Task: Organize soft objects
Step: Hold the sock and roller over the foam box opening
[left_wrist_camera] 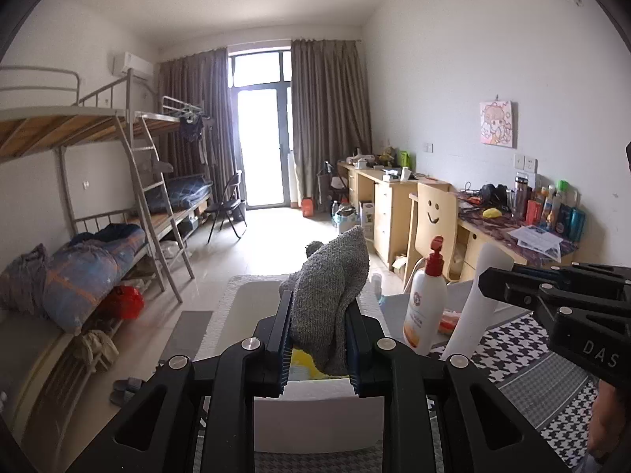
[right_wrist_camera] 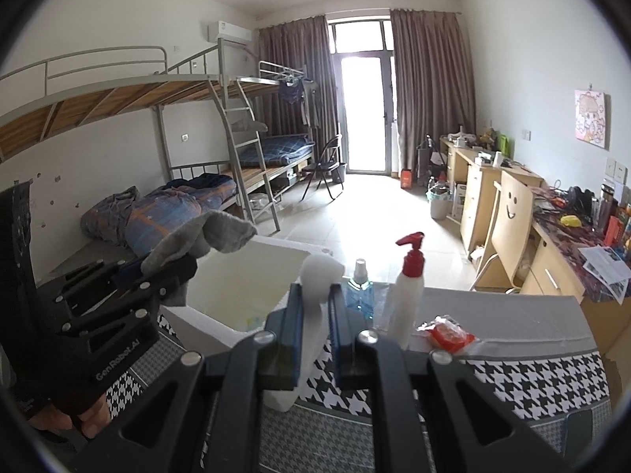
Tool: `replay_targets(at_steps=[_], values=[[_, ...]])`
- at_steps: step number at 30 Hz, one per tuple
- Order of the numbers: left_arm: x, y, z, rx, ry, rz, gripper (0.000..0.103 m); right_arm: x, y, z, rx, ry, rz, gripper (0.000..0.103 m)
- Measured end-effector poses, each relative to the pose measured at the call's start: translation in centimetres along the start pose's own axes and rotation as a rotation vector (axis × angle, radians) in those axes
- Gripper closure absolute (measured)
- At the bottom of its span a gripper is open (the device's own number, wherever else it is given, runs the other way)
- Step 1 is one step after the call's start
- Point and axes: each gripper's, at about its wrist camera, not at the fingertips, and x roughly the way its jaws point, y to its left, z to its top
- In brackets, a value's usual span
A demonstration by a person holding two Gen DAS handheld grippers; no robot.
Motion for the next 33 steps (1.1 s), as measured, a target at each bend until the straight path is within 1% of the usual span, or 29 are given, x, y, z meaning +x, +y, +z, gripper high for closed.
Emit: replay_targets(at_steps=[5,12,18,26,30,33], values=[[0.9,0.7,0.1,-0.009,0.013,0.03,0.079,0.9,0.5,0.5,-0.005,0.007,0.019,0.089],[2.4,1.7,0.2,-0.031,0.048,0.048,0.079,2.1,1.3,1.3,-0.012,0.021,0.047,0.089],[3.5,2.9,0.2,-0.076,0.093,0.014,0.079,3.0,2.0,1.7,-0.023,0.032,0.042,0.089],[4.8,2.6,0.2,-0.056,0.116,0.024,0.079,3.9,2.0,1.8,-0.017,0.047,0.036,0.089],[5.5,2.7,0.0,-0.057,0.128,0.01,0.079,4.0,2.0,2.1,-0.018,0.045,0.029,0.089],[5.9,2.7,-0.1,-0.057,0.138,0.017,0.073,4.0,2.1,2.1,-0.016,0.044,0.024,0.089]])
